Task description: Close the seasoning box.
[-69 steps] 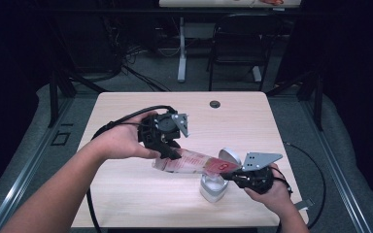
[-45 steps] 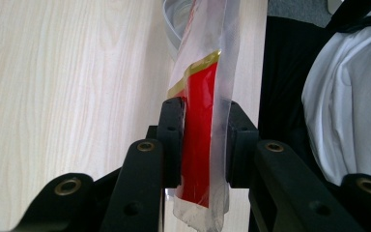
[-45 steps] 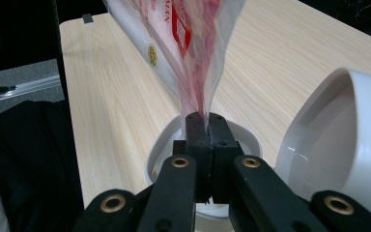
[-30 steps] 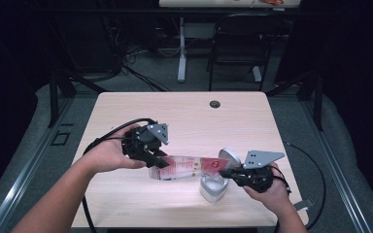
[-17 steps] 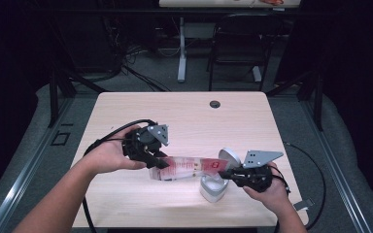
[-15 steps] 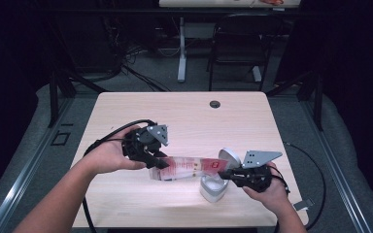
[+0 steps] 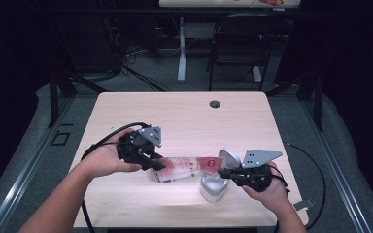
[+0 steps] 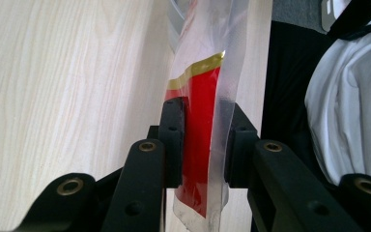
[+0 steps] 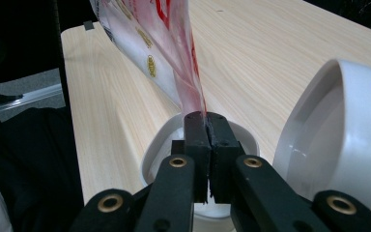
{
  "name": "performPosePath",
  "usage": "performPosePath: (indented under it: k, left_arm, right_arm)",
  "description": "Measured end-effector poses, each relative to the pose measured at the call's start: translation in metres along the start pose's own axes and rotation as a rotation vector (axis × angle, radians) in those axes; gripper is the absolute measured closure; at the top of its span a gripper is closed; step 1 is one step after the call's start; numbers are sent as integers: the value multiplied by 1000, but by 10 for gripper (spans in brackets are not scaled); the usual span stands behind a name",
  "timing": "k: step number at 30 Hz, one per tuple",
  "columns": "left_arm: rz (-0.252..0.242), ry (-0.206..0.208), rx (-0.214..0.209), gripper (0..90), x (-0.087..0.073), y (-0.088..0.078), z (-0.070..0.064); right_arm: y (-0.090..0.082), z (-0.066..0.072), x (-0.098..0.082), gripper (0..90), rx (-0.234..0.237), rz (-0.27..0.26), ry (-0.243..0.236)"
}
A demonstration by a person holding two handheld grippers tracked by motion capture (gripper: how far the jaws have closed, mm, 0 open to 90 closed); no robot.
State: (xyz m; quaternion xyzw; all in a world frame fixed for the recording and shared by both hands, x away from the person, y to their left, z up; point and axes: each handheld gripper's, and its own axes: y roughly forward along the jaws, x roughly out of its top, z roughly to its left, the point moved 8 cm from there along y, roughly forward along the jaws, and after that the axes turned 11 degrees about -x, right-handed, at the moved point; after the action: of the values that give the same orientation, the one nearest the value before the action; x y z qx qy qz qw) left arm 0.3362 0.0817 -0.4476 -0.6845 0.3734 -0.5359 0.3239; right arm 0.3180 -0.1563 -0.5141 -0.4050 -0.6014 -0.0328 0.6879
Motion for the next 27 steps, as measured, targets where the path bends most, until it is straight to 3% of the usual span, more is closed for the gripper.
performPosePath:
  k: [10,27]
  left_arm:
    - [-46,-11,-2,745,-14,2,2]
    - [-48,-20,10,750,-25,7,3]
  right_arm:
    - [-1,2,12,900,-10,7,-35]
    - [-4,3,33,900,-15,83,-134]
